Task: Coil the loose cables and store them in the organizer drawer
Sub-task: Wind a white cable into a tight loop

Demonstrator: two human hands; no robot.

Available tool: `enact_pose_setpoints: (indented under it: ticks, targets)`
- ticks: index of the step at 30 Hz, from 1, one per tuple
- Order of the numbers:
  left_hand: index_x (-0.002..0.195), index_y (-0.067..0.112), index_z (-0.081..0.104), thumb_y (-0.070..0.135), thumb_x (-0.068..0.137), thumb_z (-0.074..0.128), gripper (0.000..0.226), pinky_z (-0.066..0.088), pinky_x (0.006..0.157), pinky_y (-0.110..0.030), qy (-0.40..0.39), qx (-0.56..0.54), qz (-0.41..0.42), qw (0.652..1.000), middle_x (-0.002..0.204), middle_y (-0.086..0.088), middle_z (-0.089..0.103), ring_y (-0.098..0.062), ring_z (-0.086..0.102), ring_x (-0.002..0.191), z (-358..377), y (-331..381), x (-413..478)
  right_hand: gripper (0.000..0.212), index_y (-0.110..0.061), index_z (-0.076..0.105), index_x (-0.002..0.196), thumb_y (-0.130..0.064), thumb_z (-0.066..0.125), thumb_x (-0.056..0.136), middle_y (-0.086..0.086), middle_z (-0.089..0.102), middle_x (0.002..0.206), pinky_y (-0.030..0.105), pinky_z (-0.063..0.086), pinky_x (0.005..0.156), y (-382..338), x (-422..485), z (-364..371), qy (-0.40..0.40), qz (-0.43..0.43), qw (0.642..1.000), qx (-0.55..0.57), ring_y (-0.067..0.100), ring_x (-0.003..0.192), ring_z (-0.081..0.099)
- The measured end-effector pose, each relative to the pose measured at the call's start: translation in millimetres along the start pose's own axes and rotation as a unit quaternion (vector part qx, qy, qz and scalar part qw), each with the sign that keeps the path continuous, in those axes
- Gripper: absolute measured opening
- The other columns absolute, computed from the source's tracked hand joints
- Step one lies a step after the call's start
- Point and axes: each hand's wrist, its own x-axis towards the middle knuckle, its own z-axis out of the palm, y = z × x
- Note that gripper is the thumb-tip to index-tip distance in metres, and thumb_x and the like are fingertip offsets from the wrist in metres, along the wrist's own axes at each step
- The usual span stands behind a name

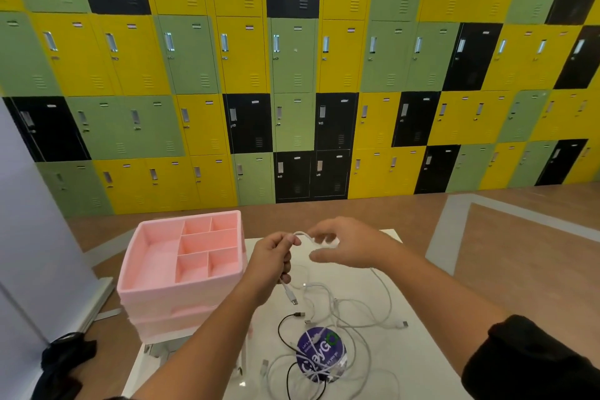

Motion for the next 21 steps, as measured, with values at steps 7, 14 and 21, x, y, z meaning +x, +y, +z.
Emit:
enact_pose_setpoints:
  ticks: [7,14,21]
  targets:
    - [0.103,0.009,0.066,0.027,0.106,0.048,0.026,0.027,0.042,-0.021,-0.035,-0.065,-0.012,0.997,0.058,0.005,0.030,-0.009,0.025,0.049,0,7,-3,0.032,-0.022,0.071,0.102,-0.050,0.055,0.097,-0.003,0.071,0.090,0.041,0.054,0.082,-3,15,17,0.002,0.056,0.998,-0.030,0.017,0.085,0.065]
    - [0.087,0.012,0.057,0.027,0.107,0.043,0.028,0.019,0.040,-0.019,-0.110,-0.153,-0.048,0.981,0.059,0.003,0.024,-0.009,0.017,0.051,-3,14,-6,0.028,-0.018,0.068,0.093,-0.030,0.045,0.105,0.002,0.073,0.082,0.034,0.054,0.074,5,17,7,0.108,0.107,0.988,0.029,0.018,0.079,0.068]
    - [0.081,0.014,0.054,0.021,0.104,0.039,0.029,0.015,0.039,-0.019,-0.108,-0.225,-0.093,0.964,0.057,0.005,0.025,-0.007,0.018,0.045,0,21,-2,0.030,-0.007,0.070,0.095,-0.021,0.044,0.105,0.002,0.046,0.063,0.029,0.046,0.048,6,14,20,0.106,0.061,0.945,0.302,0.013,0.049,0.045]
